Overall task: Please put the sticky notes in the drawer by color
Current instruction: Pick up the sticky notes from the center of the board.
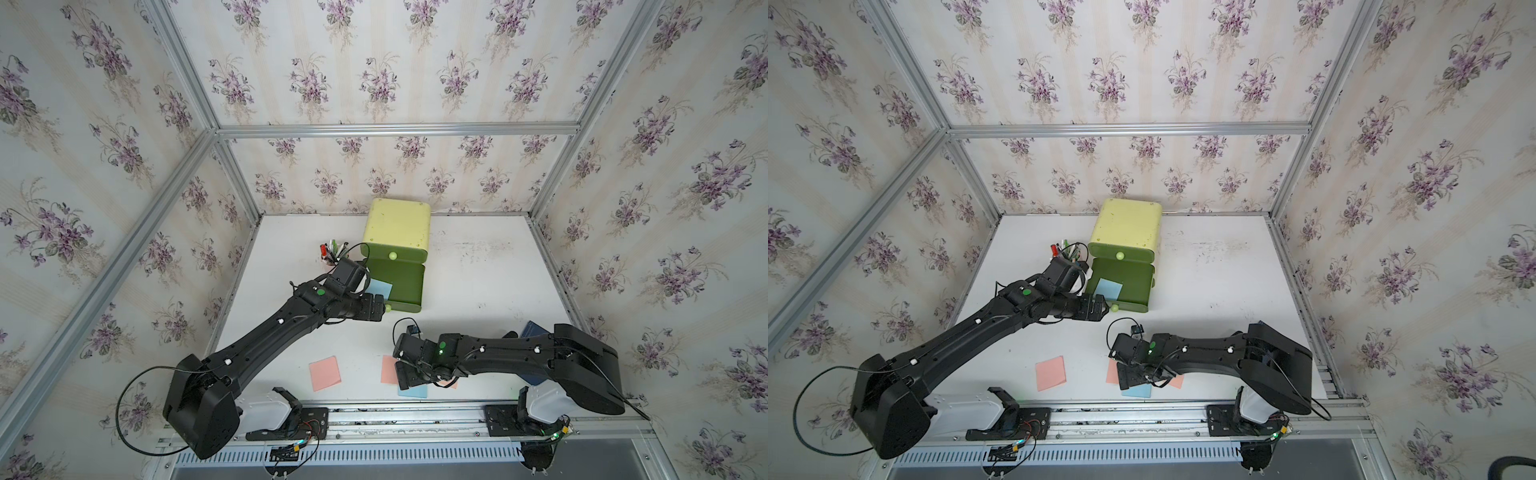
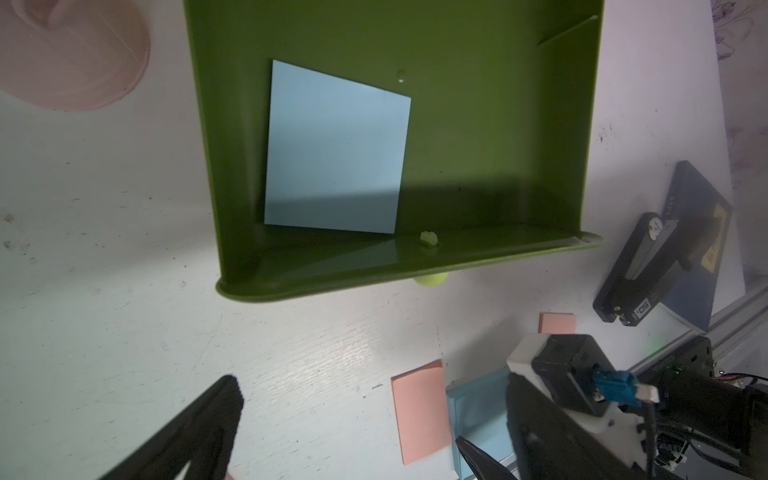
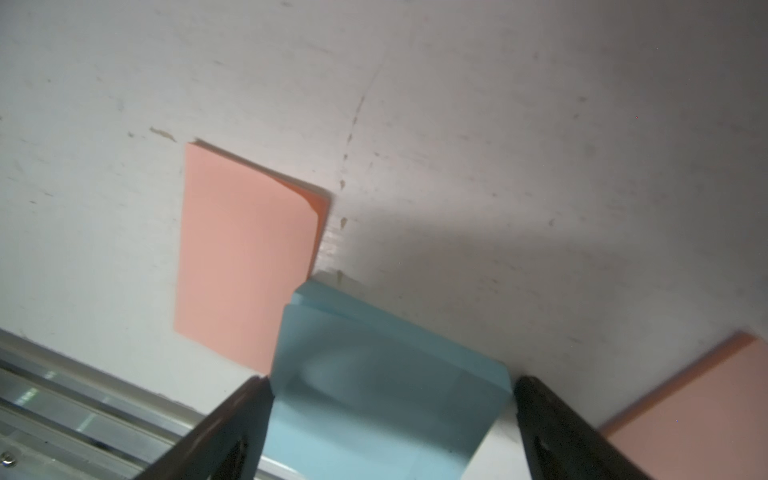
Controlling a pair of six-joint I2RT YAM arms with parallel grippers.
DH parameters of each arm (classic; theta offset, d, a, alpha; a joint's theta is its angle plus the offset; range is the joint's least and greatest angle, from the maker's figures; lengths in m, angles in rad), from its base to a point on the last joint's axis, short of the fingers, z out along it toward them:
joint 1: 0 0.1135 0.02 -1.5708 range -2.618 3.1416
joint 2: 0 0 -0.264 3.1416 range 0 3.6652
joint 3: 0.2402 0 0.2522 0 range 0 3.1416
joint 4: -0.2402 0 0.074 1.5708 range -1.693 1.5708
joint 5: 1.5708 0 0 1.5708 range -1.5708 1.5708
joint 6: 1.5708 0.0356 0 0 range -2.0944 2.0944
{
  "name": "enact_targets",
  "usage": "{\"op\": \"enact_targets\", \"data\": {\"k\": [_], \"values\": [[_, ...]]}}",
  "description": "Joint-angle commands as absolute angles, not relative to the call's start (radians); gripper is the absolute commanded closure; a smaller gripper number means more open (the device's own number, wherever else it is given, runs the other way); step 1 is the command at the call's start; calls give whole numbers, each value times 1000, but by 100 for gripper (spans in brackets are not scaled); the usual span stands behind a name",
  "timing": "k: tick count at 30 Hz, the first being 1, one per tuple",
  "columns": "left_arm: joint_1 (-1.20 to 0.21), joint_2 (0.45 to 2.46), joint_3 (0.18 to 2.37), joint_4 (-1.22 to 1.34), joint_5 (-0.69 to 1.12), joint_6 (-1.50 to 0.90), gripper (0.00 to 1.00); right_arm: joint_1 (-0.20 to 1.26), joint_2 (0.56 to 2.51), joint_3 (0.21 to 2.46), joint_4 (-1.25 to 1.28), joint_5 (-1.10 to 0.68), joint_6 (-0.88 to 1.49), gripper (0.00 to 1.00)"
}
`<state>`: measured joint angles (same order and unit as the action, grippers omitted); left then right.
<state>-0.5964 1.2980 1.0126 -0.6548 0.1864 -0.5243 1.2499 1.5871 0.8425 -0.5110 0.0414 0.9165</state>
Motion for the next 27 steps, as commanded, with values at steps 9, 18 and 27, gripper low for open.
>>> {"op": "enact_targets", "data": {"k": [9, 18, 27], "values": [[-596, 1306, 1012, -654, 183, -505, 2, 1251, 1647, 821, -646, 78, 911, 7], [-596, 1306, 1008, -655, 193, -510, 3, 1211, 1618, 826, -637, 130, 850, 15], [-597, 1317, 1009, -649, 192, -513, 3, 1142, 1652, 910, -626, 269, 632, 13]]}}
